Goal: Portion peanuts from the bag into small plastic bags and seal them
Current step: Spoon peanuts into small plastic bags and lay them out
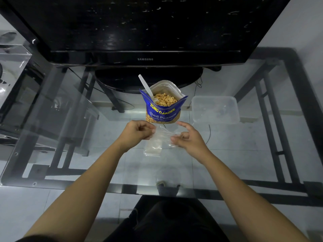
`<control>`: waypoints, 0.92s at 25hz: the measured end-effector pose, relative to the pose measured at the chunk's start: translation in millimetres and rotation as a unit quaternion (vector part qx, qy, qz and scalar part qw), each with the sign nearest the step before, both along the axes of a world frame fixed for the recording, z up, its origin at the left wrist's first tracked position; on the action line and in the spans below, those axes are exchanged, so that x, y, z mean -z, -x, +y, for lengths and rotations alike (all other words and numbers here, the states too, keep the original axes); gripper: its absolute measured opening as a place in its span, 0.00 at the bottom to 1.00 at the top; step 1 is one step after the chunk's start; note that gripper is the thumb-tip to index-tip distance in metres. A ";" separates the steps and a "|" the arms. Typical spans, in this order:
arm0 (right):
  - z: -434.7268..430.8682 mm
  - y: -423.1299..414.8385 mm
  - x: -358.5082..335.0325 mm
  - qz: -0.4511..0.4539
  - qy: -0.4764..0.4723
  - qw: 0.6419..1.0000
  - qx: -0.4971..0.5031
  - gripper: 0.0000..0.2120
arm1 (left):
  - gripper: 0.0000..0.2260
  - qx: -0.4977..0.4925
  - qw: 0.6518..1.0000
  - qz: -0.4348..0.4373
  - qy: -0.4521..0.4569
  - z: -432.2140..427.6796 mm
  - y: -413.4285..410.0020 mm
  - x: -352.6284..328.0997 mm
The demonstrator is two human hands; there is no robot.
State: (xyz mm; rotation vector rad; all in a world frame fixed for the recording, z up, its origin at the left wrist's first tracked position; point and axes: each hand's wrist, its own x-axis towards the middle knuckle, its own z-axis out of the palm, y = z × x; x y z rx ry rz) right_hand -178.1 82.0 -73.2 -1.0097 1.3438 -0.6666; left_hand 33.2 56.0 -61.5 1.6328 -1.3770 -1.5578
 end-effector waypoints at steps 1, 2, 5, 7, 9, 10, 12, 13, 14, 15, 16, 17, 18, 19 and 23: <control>-2.1 1.0 -3.0 -0.027 -0.010 1.000 0.003 0.28 | 0.06 -0.011 1.000 -0.009 0.009 -0.1 0.4 0.7; -4.1 2.1 -4.0 -0.043 -0.015 0.999 0.005 0.28 | 0.05 -0.019 1.000 -0.016 0.018 -0.2 0.8 1.4; -8.0 6.0 -4.6 -0.025 0.009 1.000 0.009 0.28 | 0.05 -0.029 0.999 -0.017 0.033 0.4 2.4 1.4; -8.0 7.9 -2.7 -0.009 0.026 0.999 0.033 0.26 | 0.04 -0.029 0.999 -0.013 0.033 0.8 4.3 -0.1; -7.6 6.8 -3.0 0.011 0.035 0.998 0.048 0.24 | 0.04 -0.042 0.999 -0.010 0.030 1.6 7.3 -1.6; -7.4 6.1 -3.4 0.053 0.056 0.996 0.043 0.24 | 0.04 -0.058 0.998 -0.002 0.024 1.9 9.3 -2.7; -5.8 4.2 -8.4 0.176 0.148 0.973 0.011 0.27 | 0.05 -0.083 0.996 0.012 0.012 2.6 11.8 -5.3; -4.8 2.3 -12.3 0.215 0.207 0.954 -0.018 0.29 | 0.07 -0.085 0.996 0.015 0.011 3.2 12.6 -7.2; -3.7 -0.8 -16.7 0.237 0.253 0.936 -0.063 0.31 | 0.09 -0.083 0.996 0.021 0.012 4.1 13.4 -9.4; -3.1 -4.9 -20.6 0.258 0.279 0.918 -0.115 0.34 | 0.11 -0.081 0.996 0.031 0.019 5.1 14.2 -11.4; -3.4 -9.5 -22.6 0.288 0.288 0.899 -0.160 0.39 | 0.13 -0.080 0.996 0.039 0.027 6.4 15.6 -14.3; -4.0 -14.3 -23.3 0.317 0.291 0.883 -0.187 0.42 | 0.15 -0.079 0.995 0.042 0.036 7.7 16.9 -16.4; -5.1 -18.7 -22.5 0.336 0.294 0.874 -0.193 0.43 | 0.16 -0.078 0.995 0.041 0.042 9.1 18.2 -18.1; -6.4 -22.1 -21.5 0.345 0.299 0.870 -0.186 0.43 | 0.16 -0.077 0.995 0.041 0.045 10.1 19.3 -18.8; -8.9 -26.5 -19.1 0.307 0.337 0.880 -0.134 0.31 | 0.16 -0.079 0.995 0.050 0.040 10.5 18.8 -17.3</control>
